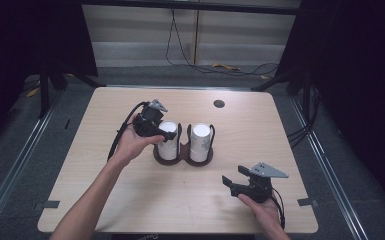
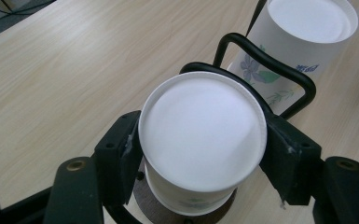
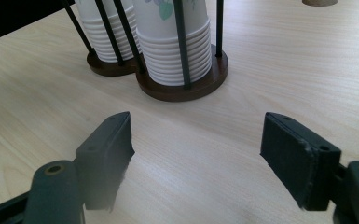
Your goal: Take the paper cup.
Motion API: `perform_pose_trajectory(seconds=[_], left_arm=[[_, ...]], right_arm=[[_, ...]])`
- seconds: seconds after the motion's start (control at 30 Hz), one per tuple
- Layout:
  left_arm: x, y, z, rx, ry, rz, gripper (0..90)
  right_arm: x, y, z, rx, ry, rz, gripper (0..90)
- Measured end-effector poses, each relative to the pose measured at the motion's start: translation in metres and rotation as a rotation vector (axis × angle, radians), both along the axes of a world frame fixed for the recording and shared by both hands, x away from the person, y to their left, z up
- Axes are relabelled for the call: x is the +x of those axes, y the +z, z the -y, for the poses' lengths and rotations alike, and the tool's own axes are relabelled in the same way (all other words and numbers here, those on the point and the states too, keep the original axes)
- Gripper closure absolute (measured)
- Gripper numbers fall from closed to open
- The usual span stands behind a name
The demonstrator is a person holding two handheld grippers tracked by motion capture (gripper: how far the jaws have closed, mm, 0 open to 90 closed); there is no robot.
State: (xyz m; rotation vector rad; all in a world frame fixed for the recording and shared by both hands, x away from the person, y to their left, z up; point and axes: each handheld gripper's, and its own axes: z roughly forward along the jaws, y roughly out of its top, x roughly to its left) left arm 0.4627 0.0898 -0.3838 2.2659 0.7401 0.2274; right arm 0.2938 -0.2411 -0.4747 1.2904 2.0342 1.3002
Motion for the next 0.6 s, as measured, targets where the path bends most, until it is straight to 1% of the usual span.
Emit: perform_pose_trajectory(seconds=[0.07,0.13,0.23,0.3,0.4,0.6], left_arm=[[-0.0005,0.0012,0.0003,-0.002,-0.002,0.002,35.1],[-0.0015,0.0029,0.0008,0.007,-0.005,0.014,35.1],[-0.0025,0.0049,0.0012,0.013,-0.011,0.019,35.1],[-0.0027,0.007,0.0013,0.004,-0.009,0.018,35.1],[-0.0024,0.009,0.0005,0.005,-0.013,0.024,35.0],[-0.0008,0.0048,0.0007,0.014,0.005,0.014,34.3]], right_arm=[[0.0,0.0,0.0,0.0,0.0,-0.001,25.0],[0.0,0.0,0.0,0.0,0.0,-0.001,25.0],[0.0,-0.0001,-0.0004,-0.002,0.0,-0.002,25.0],[-0.0001,-0.0001,-0.0005,-0.005,0.002,-0.002,25.0],[-0.0001,-0.0001,-0.0005,-0.005,0.003,-0.001,25.0],[-0.0002,0.0,-0.0004,-0.003,0.002,-0.002,24.9]])
